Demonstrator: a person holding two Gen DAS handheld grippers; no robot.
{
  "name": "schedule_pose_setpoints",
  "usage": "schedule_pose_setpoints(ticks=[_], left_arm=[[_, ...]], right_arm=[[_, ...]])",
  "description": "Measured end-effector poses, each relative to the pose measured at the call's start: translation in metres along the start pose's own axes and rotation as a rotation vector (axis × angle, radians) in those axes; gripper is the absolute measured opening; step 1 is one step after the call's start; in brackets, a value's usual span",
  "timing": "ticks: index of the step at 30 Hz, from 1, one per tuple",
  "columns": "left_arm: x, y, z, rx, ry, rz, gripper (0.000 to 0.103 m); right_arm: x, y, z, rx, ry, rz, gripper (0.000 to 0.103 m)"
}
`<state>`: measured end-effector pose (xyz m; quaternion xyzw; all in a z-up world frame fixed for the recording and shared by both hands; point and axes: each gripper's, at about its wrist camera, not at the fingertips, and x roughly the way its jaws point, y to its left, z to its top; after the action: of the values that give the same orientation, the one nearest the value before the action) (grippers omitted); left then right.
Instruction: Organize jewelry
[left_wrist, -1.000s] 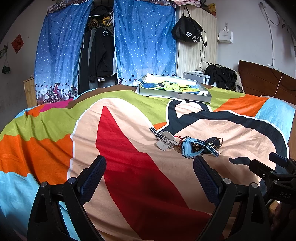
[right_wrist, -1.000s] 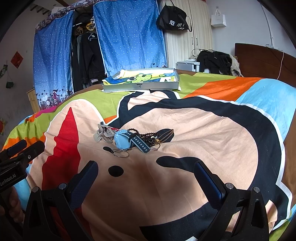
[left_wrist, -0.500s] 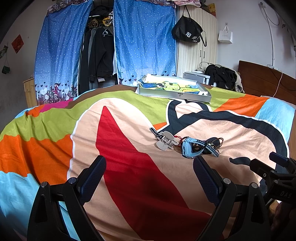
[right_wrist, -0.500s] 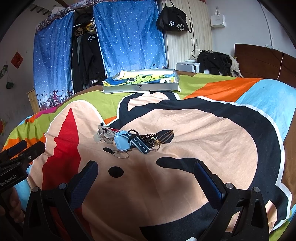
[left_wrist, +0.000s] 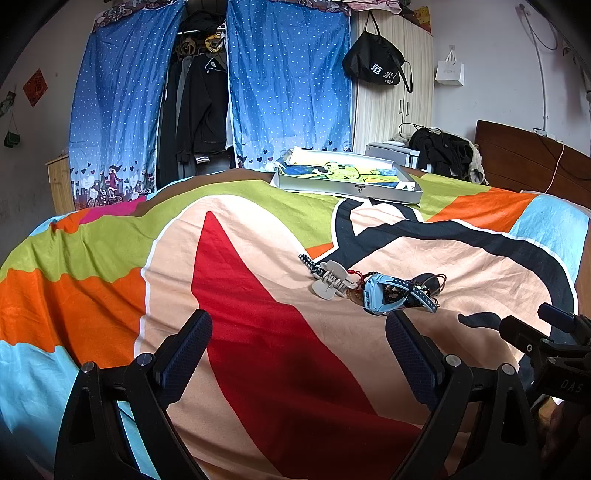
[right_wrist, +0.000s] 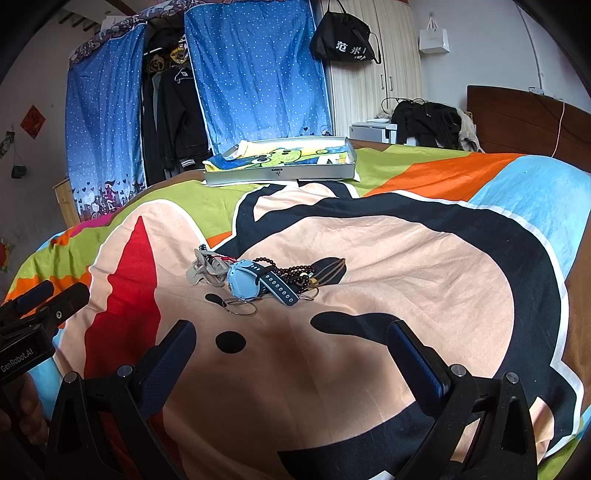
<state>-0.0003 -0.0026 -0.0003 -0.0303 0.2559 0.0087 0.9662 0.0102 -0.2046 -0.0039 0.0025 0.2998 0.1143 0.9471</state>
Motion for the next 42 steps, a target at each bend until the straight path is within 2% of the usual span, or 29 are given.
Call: schedule_pose_setpoints(ticks=[9, 15, 17, 24, 30, 38, 42], left_arm=[[-0.001, 0.004, 0.003, -0.007, 0.011, 0.012, 0.092], [0.017, 0.009, 0.017, -0.036, 0.090, 0.021, 0.092], [0.027, 0.012, 0.021, -0.039, 0.121, 0.006, 0.092], [0.073, 0.024, 0.043, -0.065, 0.235, -0.086, 0.092], [0.107, 0.026, 0.049, -0.045, 0.287, -0.153, 0.092], [0.141, 0.025, 0.042, -0.080, 0.342, -0.227, 0.091], [0.153, 0.023, 0.047, -0.104, 0.345, -0.253, 0.090]], right_arm=[[0.001, 0.000, 0.000, 0.002, 0.002, -0.001, 0.103], [0.016, -0.014, 0.012, 0.053, 0.026, 0.015, 0.103], [0.025, -0.020, 0.018, 0.050, 0.035, 0.042, 0.103], [0.059, -0.028, 0.039, -0.103, 0.092, 0.093, 0.103], [0.094, -0.042, 0.046, -0.035, 0.188, 0.194, 0.103], [0.125, -0.045, 0.047, -0.002, 0.241, 0.300, 0.102], [0.137, -0.044, 0.051, 0.001, 0.250, 0.340, 0.096]])
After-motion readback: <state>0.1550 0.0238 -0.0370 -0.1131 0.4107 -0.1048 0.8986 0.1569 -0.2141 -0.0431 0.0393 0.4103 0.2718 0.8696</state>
